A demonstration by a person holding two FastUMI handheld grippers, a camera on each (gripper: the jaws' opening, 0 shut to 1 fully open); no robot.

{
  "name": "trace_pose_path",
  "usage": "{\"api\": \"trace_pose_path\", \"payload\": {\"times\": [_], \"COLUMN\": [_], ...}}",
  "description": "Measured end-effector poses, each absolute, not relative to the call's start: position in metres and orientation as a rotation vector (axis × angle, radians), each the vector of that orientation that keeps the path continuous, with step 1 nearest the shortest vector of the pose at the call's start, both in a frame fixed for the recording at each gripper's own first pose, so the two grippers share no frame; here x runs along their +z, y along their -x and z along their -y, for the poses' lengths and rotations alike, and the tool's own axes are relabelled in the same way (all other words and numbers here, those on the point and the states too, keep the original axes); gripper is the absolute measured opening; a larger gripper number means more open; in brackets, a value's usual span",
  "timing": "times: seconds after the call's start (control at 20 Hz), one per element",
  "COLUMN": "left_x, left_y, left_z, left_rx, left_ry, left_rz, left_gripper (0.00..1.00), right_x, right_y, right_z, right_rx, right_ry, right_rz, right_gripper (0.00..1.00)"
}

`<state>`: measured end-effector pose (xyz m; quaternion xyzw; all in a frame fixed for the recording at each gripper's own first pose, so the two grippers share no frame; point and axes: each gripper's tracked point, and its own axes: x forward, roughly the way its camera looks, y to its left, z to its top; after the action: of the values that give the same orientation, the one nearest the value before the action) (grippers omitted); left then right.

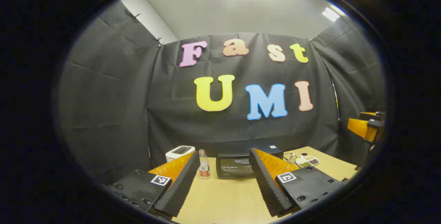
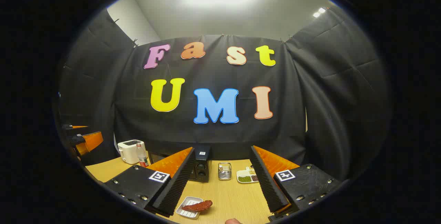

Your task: Open the electric oven with the left hand, put the food in, and close the electric oven.

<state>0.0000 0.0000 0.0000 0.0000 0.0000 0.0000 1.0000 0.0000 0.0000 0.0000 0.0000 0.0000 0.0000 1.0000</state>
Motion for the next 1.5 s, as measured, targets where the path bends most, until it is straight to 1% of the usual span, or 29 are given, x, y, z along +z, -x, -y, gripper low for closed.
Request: {"api": "trace_pose_path", "payload": {"times": [0.05,0.1,0.15,0.2,0.25,0.3,0.9,1.0,1.05,1.15,1.25,1.3,1.5], "left_x": [0.0,0.0,0.0,0.001,0.0,0.0,0.011,0.014,0.015,0.016,0.014,0.014,0.012], "left_y": [-0.002,-0.002,-0.003,-0.004,-0.004,-0.005,-0.004,-0.003,-0.001,0.001,0.002,0.003,0.002], "left_z": [0.001,0.002,0.001,0.001,0.001,0.002,0.024,0.031,0.036,0.044,0.053,0.056,0.063], "left_rx": [-0.001,-0.002,-0.002,-0.001,-0.001,-0.002,-0.008,-0.002,0.003,0.014,0.022,0.027,0.051], "left_ry": [0.0,-0.001,-0.002,-0.002,-0.001,-0.002,-0.015,-0.015,-0.016,-0.016,-0.022,-0.032,-0.047], "left_rz": [0.003,0.001,0.001,0.003,0.006,0.007,0.037,0.042,0.045,0.051,0.049,0.053,0.057], "left_gripper": [1.0,0.96,1.0,0.97,0.97,1.0,1.0,0.97,1.0,1.0,0.9,1.0,1.0], "right_x": [0.001,0.002,0.001,0.002,0.003,0.005,0.003,0.002,0.001,-0.002,-0.003,-0.003,-0.013], "right_y": [0.0,-0.001,-0.002,-0.003,-0.003,-0.005,-0.006,-0.006,-0.005,-0.005,-0.002,-0.001,0.0], "right_z": [0.0,0.0,0.0,-0.001,-0.001,-0.001,0.014,0.018,0.021,0.026,0.033,0.035,0.048], "right_rx": [0.001,0.002,0.003,0.006,0.008,0.008,0.006,0.016,0.02,0.036,0.053,0.062,0.074], "right_ry": [0.001,0.004,0.006,0.006,0.006,0.009,0.015,0.022,0.024,0.021,0.011,0.01,0.024], "right_rz": [0.002,0.002,0.004,0.005,0.009,0.015,0.03,0.036,0.037,0.032,0.029,0.032,0.022], "right_gripper": [0.96,0.96,0.96,0.96,0.96,0.96,0.96,0.96,0.96,0.96,0.96,0.96,0.96]}}
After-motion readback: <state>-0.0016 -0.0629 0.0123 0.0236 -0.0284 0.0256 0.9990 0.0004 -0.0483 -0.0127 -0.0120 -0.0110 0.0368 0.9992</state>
